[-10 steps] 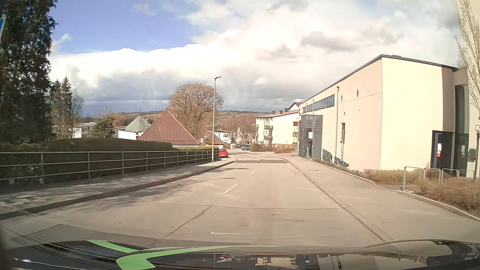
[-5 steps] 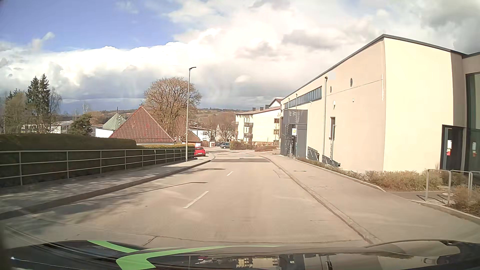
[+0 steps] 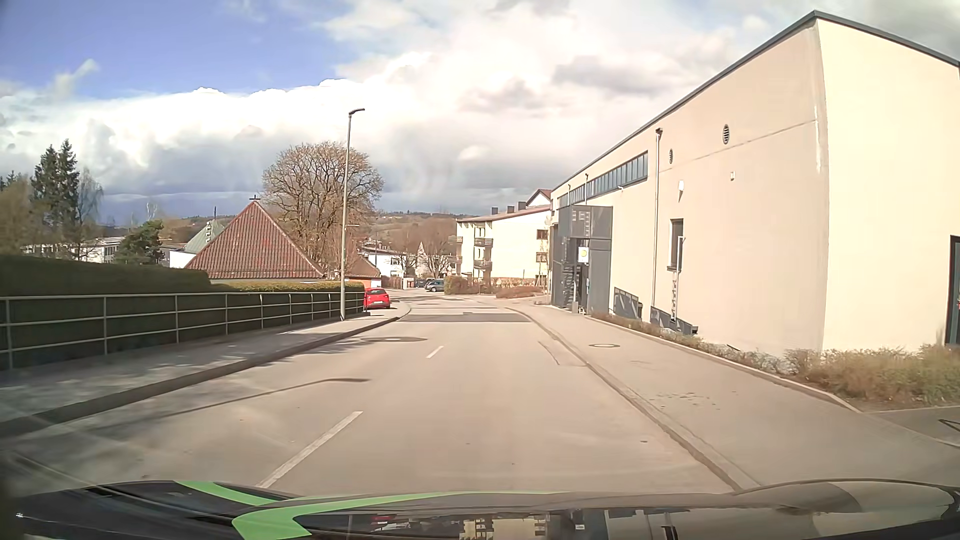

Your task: Follow the waypoints while adhering to traffic rules and regulations

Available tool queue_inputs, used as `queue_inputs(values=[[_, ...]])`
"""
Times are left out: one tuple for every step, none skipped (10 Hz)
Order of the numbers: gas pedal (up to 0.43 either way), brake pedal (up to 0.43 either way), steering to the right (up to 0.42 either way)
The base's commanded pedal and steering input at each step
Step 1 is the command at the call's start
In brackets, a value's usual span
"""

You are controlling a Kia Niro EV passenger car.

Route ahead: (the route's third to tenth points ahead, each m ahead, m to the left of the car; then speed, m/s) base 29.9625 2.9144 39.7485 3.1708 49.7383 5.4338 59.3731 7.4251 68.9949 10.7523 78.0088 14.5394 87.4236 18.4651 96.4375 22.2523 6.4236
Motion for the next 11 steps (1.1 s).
queue_inputs(values=[[0.000, 0.000, 0.015], [0.000, 0.000, 0.014], [0.000, 0.000, 0.012], [0.000, 0.000, 0.011], [0.000, 0.000, 0.009], [0.000, 0.000, 0.005], [0.000, 0.000, 0.003], [0.000, 0.000, 0.003], [0.000, 0.000, 0.003], [0.000, 0.000, 0.003], [0.000, 0.000, 0.003]])
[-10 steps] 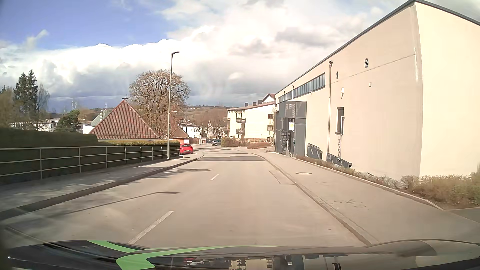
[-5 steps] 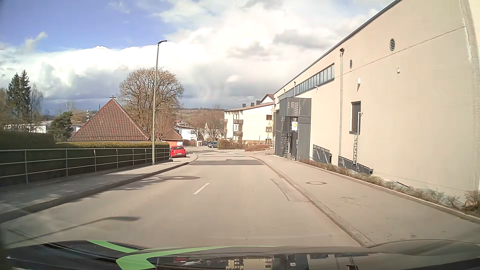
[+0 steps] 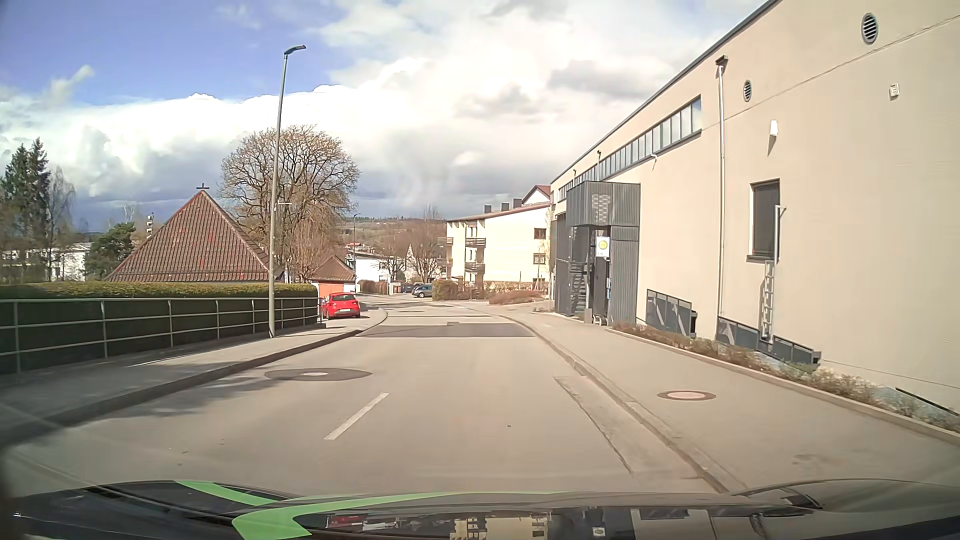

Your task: Follow the waypoints while adhering to traffic rules and regulations

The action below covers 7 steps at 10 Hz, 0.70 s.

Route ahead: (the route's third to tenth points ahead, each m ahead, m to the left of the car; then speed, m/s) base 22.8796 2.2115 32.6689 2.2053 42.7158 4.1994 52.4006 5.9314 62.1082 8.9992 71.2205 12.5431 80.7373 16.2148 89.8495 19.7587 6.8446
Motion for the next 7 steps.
queue_inputs(values=[[0.000, 0.000, 0.003], [0.000, 0.000, 0.003], [0.000, 0.000, 0.002], [0.000, 0.000, 0.001], [0.000, 0.000, 0.000], [0.000, 0.000, 0.000], [0.000, 0.000, -0.001]])
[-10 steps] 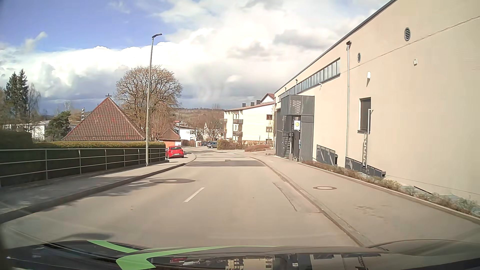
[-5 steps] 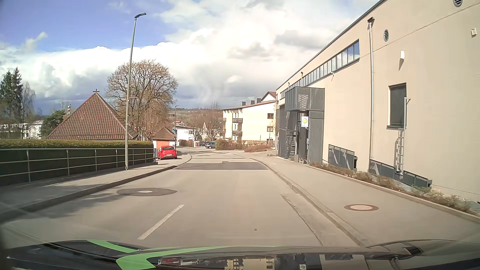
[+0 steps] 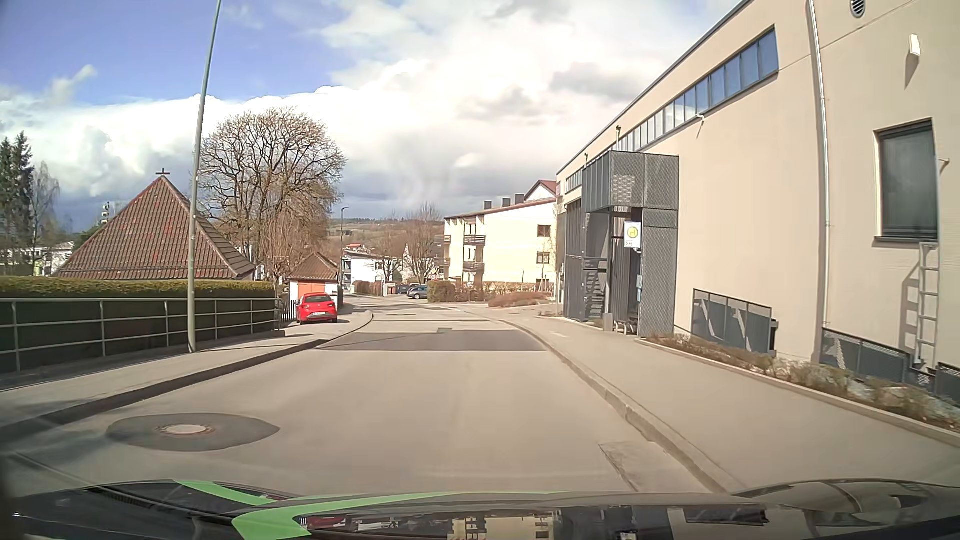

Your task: Follow the waypoints while adhering to traffic rules and regulations

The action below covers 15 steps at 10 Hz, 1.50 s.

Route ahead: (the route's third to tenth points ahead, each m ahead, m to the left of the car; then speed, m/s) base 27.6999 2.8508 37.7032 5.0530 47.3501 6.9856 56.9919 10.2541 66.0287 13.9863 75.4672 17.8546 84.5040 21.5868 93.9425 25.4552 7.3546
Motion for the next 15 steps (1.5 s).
queue_inputs(values=[[0.000, 0.000, -0.002], [0.000, 0.000, -0.004], [0.000, 0.000, -0.004], [0.000, 0.000, -0.004], [0.000, 0.000, -0.005], [0.000, 0.000, -0.005], [0.000, 0.000, -0.006], [0.000, 0.000, -0.010], [0.000, 0.000, -0.012], [0.000, 0.000, -0.013], [0.000, 0.000, -0.015], [0.000, 0.000, -0.019], [0.000, 0.000, -0.020], [0.000, 0.000, -0.021], [0.000, 0.000, -0.020]])
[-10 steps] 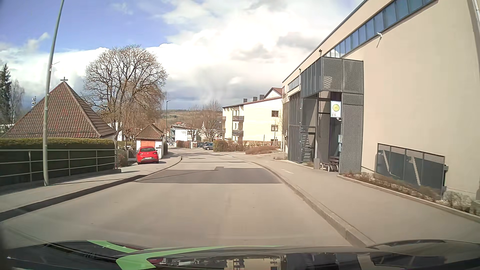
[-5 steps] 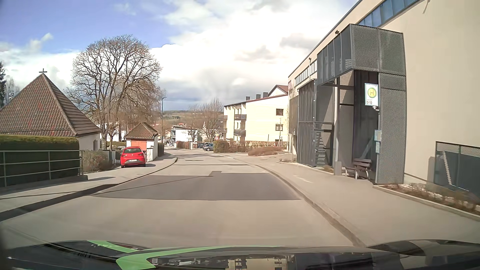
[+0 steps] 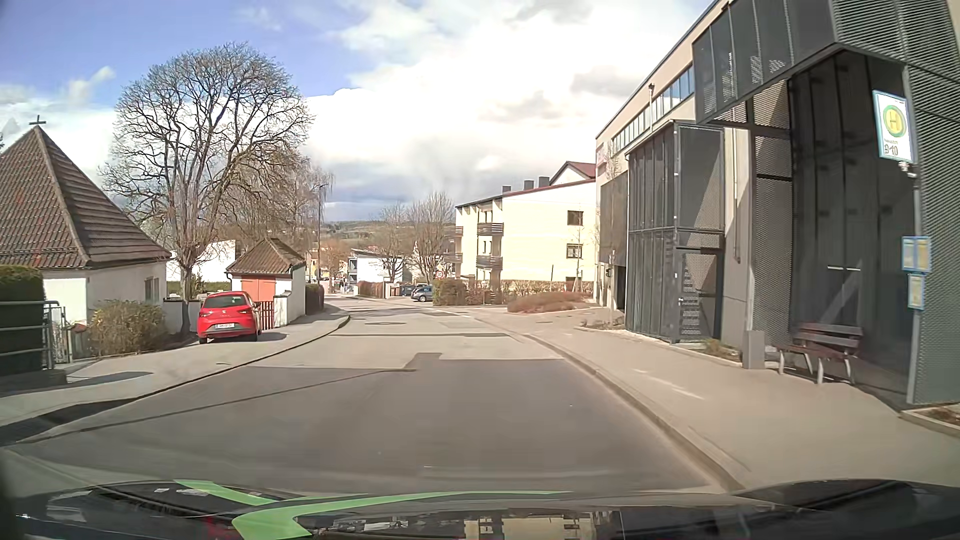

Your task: Follow the waypoints while adhering to traffic rules and regulations

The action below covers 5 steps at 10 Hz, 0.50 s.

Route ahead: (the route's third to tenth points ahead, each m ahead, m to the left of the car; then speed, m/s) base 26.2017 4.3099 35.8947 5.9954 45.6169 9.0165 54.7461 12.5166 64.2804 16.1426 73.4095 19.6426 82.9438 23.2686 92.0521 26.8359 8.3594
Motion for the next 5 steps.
queue_inputs(values=[[0.000, 0.000, -0.020], [0.000, 0.000, -0.021], [0.000, 0.000, -0.021], [0.000, 0.000, -0.021], [0.000, 0.000, -0.020]])
